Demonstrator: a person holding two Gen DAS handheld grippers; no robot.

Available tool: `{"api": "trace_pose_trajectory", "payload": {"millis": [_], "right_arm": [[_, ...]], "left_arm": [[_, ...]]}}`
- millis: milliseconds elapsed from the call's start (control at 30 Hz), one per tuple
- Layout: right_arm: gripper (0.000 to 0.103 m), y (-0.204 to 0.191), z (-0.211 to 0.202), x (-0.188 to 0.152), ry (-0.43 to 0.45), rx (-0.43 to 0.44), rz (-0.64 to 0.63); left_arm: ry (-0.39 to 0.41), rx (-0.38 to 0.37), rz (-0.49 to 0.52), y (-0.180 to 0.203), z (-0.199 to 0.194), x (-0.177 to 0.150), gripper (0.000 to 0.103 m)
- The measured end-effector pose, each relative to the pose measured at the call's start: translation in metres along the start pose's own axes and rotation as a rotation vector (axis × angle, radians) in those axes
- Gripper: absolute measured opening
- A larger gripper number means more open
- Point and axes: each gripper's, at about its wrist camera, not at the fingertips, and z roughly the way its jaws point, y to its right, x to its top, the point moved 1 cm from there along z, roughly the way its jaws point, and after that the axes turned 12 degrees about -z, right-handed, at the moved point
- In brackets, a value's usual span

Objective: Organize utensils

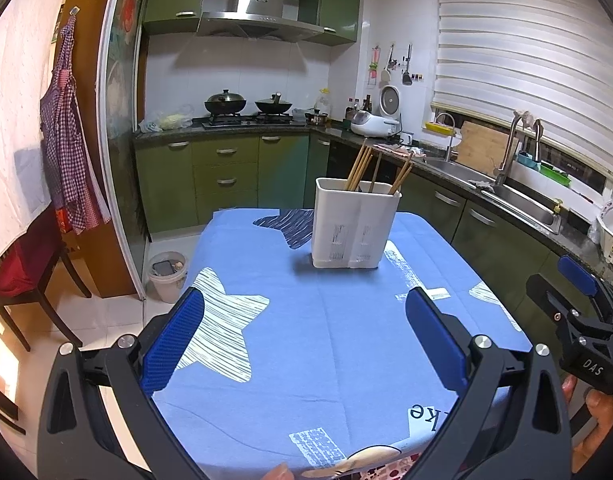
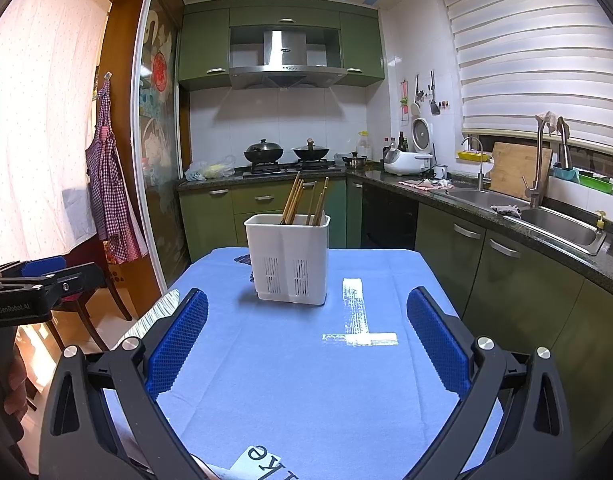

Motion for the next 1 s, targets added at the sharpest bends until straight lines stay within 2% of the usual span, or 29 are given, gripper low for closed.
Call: {"api": "trace_pose_trajectory", "payload": {"millis": [1000], "right_arm": [[0.098,-0.003,0.009,-0.009,-0.017,0.006,0.002]], "left_arm": [[-0.029,0.017,0.007,0.005,0.007,-0.002,0.096]]}}
